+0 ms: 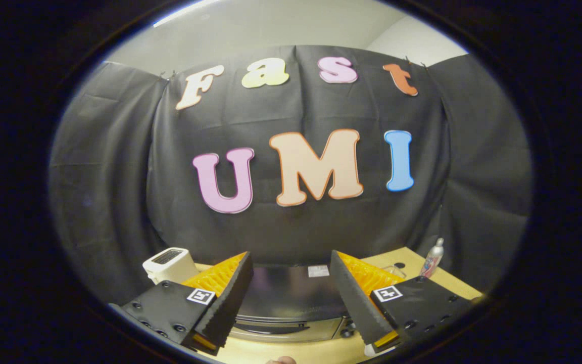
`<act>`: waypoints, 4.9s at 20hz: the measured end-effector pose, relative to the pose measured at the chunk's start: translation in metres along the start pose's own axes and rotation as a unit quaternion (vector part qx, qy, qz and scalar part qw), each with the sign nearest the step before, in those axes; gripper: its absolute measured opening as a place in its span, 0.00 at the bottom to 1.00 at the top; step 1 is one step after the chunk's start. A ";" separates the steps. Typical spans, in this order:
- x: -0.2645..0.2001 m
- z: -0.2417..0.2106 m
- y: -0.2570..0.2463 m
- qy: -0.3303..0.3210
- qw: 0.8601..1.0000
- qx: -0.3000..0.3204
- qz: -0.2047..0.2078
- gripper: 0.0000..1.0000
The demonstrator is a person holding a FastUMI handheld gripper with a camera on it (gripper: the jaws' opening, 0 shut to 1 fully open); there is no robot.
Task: Open the toaster oven, put the food inside, and close the toaster oven door.
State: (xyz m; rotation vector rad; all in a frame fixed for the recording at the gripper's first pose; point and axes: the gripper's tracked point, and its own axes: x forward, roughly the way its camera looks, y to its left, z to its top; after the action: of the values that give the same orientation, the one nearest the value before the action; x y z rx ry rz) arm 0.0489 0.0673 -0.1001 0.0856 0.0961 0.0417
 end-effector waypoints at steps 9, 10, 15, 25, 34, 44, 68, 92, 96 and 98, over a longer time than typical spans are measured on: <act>0.039 -0.108 0.020 0.089 0.996 -0.002 -0.006 0.98; 0.039 -0.118 0.020 0.100 0.995 -0.006 -0.005 0.98; 0.030 -0.153 0.024 0.134 0.991 -0.016 -0.001 0.98; 0.006 -0.156 0.017 0.141 0.990 -0.030 -0.013 1.00; -0.041 -0.172 0.009 0.161 0.986 -0.034 -0.017 0.99; -0.097 -0.222 0.000 0.225 0.973 -0.039 -0.025 0.99; -0.082 -0.255 -0.115 0.272 0.950 -0.037 -0.150 0.99; -0.058 -0.342 -0.291 0.368 0.887 0.092 -0.265 0.91; -0.058 -0.341 -0.289 0.365 0.886 0.098 -0.268 0.81; -0.054 -0.336 -0.282 0.363 0.887 0.125 -0.258 0.75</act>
State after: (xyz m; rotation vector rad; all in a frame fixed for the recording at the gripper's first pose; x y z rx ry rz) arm -0.0269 -0.1882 -0.4534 0.2981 0.8759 -0.4812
